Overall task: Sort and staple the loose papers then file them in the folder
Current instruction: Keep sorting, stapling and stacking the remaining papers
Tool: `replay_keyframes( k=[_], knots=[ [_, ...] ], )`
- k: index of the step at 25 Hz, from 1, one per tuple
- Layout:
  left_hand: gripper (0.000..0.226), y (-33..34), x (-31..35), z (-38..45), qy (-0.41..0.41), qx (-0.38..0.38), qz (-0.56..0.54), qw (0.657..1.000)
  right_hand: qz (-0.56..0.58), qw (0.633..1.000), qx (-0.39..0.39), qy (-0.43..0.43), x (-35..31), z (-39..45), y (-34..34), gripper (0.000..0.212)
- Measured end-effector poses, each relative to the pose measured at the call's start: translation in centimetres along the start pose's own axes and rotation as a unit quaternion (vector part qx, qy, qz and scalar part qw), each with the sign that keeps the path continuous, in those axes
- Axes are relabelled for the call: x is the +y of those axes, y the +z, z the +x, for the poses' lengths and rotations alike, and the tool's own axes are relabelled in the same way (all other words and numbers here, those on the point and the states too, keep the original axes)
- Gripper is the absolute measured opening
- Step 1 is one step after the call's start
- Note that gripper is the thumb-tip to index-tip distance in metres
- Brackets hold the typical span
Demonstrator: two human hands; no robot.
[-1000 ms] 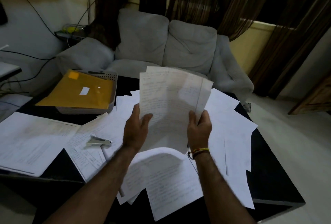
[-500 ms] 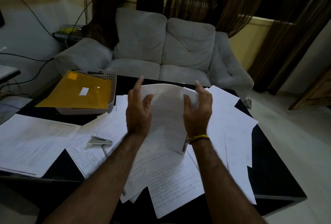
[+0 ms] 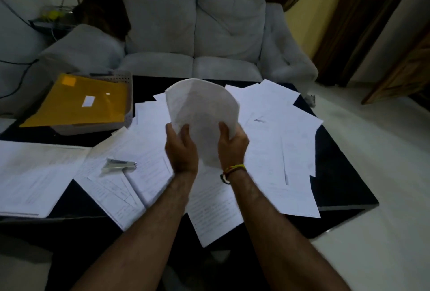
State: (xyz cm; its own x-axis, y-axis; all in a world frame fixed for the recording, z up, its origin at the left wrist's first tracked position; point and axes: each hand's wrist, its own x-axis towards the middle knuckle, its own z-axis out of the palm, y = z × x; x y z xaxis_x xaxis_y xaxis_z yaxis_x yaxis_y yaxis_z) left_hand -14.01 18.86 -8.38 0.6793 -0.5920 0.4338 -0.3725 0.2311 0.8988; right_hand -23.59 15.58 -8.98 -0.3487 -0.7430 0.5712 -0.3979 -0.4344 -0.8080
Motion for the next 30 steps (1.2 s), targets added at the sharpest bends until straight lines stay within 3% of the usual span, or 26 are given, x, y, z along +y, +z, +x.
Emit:
replay_keyframes(
  k=[3,8,10,13,16,19,22,27,30],
  knots=[
    [0.033,0.6,-0.6,-0.5,0.015,0.007,0.014,1.0,-0.011,1.0,0.025,-0.01,1.6,-0.8,0.0,0.009],
    [0.039,2.2,-1.1,1.4,-0.028,0.018,0.015,0.999,0.023,0.999,-0.019,0.025,1.1,2.5,-1.4,0.023],
    [0.039,2.9,-2.3,1.7,-0.092,-0.019,0.02,0.995,0.038,0.995,0.051,0.077,2.5,4.0,-3.1,0.021],
    [0.035,4.3,-4.2,-0.5,-0.188,-0.104,0.062,0.975,-0.102,0.956,0.133,0.239,7.8,4.9,-7.3,0.016],
    [0.028,5.7,-5.7,-4.6,-0.22,-0.206,0.126,0.945,-0.243,0.886,0.08,0.388,12.3,4.3,-12.0,0.031],
    [0.027,6.6,-6.6,-6.9,-0.19,-0.285,0.261,0.902,-0.327,0.839,-0.034,0.433,13.3,4.3,-13.1,0.051],
    [0.03,6.8,-6.7,-6.5,-0.183,-0.297,0.308,0.885,-0.4,0.798,-0.101,0.439,13.2,4.6,-11.3,0.06],
    [0.036,6.2,-6.9,-6.0,-0.209,-0.308,0.26,0.891,-0.346,0.825,-0.063,0.443,13.0,4.8,-10.4,0.031],
    [0.039,6.0,-6.8,-5.6,-0.218,-0.322,0.237,0.89,-0.343,0.854,-0.023,0.391,11.8,3.9,-11.7,0.014]
  ],
)
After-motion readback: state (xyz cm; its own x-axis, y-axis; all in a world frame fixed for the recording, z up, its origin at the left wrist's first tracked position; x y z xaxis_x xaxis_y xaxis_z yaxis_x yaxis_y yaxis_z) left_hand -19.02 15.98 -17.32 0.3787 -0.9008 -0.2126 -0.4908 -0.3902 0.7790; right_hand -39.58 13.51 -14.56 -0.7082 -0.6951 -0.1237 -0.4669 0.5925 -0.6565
